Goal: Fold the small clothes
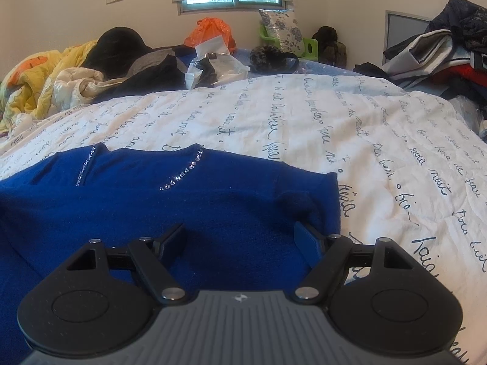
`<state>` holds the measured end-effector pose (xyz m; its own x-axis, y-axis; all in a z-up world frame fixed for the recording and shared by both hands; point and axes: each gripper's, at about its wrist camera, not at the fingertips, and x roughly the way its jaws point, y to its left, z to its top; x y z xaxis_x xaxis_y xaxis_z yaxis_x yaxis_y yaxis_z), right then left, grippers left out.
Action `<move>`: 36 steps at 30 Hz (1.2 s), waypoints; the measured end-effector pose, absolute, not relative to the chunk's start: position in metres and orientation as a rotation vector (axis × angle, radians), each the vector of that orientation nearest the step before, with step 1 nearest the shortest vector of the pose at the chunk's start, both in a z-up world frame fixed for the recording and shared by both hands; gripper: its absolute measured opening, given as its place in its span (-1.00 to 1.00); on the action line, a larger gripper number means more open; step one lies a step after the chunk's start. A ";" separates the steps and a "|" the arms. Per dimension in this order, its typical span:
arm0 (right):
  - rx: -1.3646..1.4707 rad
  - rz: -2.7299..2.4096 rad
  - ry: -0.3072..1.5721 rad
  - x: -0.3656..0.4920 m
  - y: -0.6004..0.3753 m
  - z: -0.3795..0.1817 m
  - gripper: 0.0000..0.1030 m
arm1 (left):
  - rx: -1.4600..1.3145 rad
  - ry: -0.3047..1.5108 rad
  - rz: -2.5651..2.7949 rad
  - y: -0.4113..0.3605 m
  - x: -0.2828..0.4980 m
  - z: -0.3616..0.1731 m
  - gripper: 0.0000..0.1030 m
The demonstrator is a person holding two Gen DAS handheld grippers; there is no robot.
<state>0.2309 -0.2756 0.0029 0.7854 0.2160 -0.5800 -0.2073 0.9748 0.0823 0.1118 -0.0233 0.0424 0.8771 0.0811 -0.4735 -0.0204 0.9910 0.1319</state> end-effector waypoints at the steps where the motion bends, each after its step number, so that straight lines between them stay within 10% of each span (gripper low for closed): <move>1: 0.025 0.232 0.626 0.231 -0.277 0.003 0.51 | 0.186 0.515 0.049 -0.042 0.113 0.028 -0.91; 20: 0.431 0.784 1.230 0.294 -0.130 0.022 0.58 | -0.006 0.523 0.052 -0.006 0.113 0.018 -0.89; 23: 0.439 0.797 1.245 0.298 -0.116 0.022 -0.07 | -0.106 0.521 0.052 0.010 0.113 0.018 -0.89; 29: 0.393 0.795 1.236 0.294 -0.094 0.016 -0.75 | -0.149 0.515 0.011 0.017 0.114 0.019 -0.89; 31: 0.382 0.790 1.205 0.290 -0.094 0.016 -0.80 | -0.153 0.501 -0.029 0.017 0.112 0.020 -0.53; 33: 0.384 0.807 1.157 0.285 -0.101 0.024 -0.83 | -0.151 0.446 -0.087 0.019 0.100 0.025 0.59; 36: 0.392 0.816 1.062 0.277 -0.135 0.048 -0.83 | -0.117 0.296 -0.114 0.022 0.063 0.036 1.00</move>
